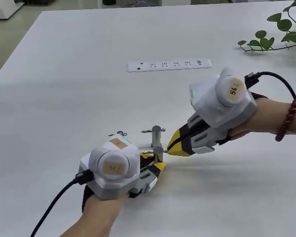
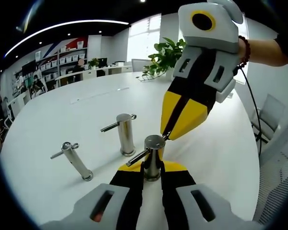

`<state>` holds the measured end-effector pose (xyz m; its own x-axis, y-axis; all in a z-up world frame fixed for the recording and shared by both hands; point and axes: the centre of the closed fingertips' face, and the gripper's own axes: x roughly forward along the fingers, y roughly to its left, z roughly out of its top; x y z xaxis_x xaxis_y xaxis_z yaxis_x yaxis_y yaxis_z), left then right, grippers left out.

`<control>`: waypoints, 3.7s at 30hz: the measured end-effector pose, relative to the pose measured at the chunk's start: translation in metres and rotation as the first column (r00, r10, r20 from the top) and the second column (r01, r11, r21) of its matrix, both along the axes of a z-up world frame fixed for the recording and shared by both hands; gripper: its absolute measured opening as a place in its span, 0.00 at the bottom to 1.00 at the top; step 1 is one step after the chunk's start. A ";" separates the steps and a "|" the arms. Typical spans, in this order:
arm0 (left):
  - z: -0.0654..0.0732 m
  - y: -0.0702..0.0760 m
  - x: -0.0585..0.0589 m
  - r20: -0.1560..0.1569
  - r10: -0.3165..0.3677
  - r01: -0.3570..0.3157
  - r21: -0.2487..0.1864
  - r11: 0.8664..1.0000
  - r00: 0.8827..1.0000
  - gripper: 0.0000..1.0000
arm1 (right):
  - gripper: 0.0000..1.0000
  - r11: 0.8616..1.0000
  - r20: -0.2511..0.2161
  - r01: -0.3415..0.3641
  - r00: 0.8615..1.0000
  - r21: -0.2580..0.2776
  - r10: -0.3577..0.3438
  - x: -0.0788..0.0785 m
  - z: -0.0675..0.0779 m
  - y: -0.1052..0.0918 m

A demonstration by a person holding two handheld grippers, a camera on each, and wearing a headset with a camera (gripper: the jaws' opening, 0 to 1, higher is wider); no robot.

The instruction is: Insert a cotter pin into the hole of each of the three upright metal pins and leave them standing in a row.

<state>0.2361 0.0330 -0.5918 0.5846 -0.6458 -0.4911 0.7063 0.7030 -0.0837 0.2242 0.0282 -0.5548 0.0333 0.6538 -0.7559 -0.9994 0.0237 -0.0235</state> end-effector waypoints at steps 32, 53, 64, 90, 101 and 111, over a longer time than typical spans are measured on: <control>0.005 0.015 -0.007 -0.017 -0.015 0.015 0.013 1.000 1.000 0.33 | 0.11 0.998 -0.013 0.022 1.000 0.065 -0.021 0.003 -0.001 0.018; 0.024 0.023 -0.018 -0.002 -0.035 0.035 -0.021 0.999 0.999 0.49 | 0.09 0.992 -0.058 0.080 0.996 0.100 -0.074 0.001 -0.011 0.028; 0.030 0.031 -0.018 0.012 -0.023 0.024 -0.033 0.999 1.000 0.54 | 0.09 0.995 -0.054 0.059 0.997 0.084 -0.054 0.000 -0.011 0.028; 0.050 0.058 -0.022 0.047 0.030 -0.027 -0.059 0.998 0.998 0.74 | 0.08 0.996 -0.046 0.064 0.997 0.057 -0.061 0.013 -0.001 0.000; 0.056 0.064 -0.024 0.072 0.019 -0.015 -0.062 0.998 0.997 0.77 | 0.08 0.995 -0.022 0.084 0.996 0.046 -0.083 0.031 0.001 -0.018; 0.060 0.073 -0.020 0.082 0.042 -0.037 -0.067 0.997 0.996 0.77 | 0.08 0.993 -0.011 0.113 0.994 0.022 -0.112 0.044 -0.004 -0.034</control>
<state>0.2159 0.1058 -0.5317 0.6473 -0.6505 -0.3973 0.6844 0.7255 -0.0728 0.2684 -0.0062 -0.5586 0.1002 0.6632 -0.7417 -0.9906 0.1365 -0.0117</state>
